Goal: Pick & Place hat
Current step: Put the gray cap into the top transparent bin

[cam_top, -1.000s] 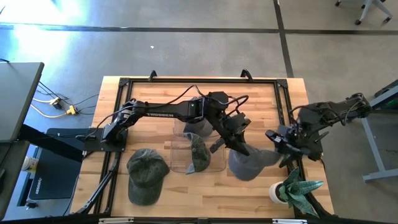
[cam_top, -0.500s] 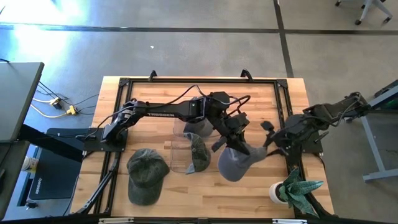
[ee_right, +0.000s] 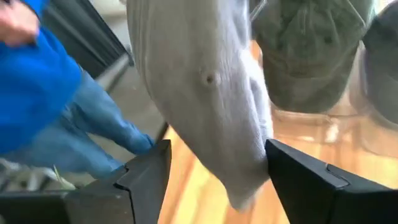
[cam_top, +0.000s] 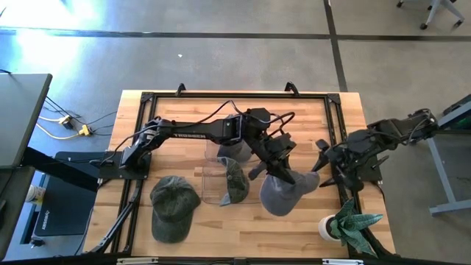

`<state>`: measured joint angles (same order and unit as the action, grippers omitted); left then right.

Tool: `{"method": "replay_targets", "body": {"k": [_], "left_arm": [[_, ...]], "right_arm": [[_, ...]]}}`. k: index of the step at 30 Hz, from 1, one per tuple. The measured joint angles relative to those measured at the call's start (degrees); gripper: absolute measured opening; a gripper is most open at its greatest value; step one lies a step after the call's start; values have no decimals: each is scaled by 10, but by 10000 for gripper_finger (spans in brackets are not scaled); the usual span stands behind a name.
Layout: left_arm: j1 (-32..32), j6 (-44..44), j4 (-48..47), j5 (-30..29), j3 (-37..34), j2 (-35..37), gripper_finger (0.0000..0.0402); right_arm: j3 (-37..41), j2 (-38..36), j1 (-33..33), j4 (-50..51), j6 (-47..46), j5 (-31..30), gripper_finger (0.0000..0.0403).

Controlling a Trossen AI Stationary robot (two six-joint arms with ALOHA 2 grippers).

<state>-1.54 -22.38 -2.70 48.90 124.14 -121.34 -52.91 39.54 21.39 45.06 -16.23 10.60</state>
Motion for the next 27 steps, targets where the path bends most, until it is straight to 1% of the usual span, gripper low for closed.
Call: {"method": "replay_targets", "body": {"k": [2, 4, 8, 11, 13, 15, 18, 20, 23, 24, 25, 27], "left_arm": [[0, 14, 0, 0, 0, 0, 1], [0, 21, -1, -1, 0, 0, 1], [0, 26, -8, -2, 0, 0, 1], [0, 37, -21, -9, 0, 0, 1], [0, 59, -36, -20, 0, 0, 1], [0, 70, -46, -33, 0, 0, 1], [0, 72, -47, -43, 0, 0, 1], [0, 71, -47, -50, 0, 0, 1], [3, 71, -47, -58, 0, 0, 1], [4, 68, -47, -60, 0, 0, 1], [5, 55, -48, -60, 0, 0, 4], [11, 33, -47, -48, 0, 0, 21]], "right_arm": [[18, -3, 0, -49, -15, 11, 258], [38, -3, 0, -123, -27, 32, 259], [67, 0, 0, -259, -91, 86, 259], [71, 0, 0, -307, -135, 121, 254], [71, 0, 0, -325, -158, 126, 243], [71, -1, 0, -327, -168, 127, 223], [71, -1, 0, -324, -169, 124, 172], [71, -1, 0, -324, -169, 123, 124], [71, -2, 0, -324, -169, 123, 40], [70, -2, 0, -323, -167, 122, 20], [65, -2, 0, -316, -166, 120, 12], [46, -1, 0, -294, -167, 106, 19]]}}
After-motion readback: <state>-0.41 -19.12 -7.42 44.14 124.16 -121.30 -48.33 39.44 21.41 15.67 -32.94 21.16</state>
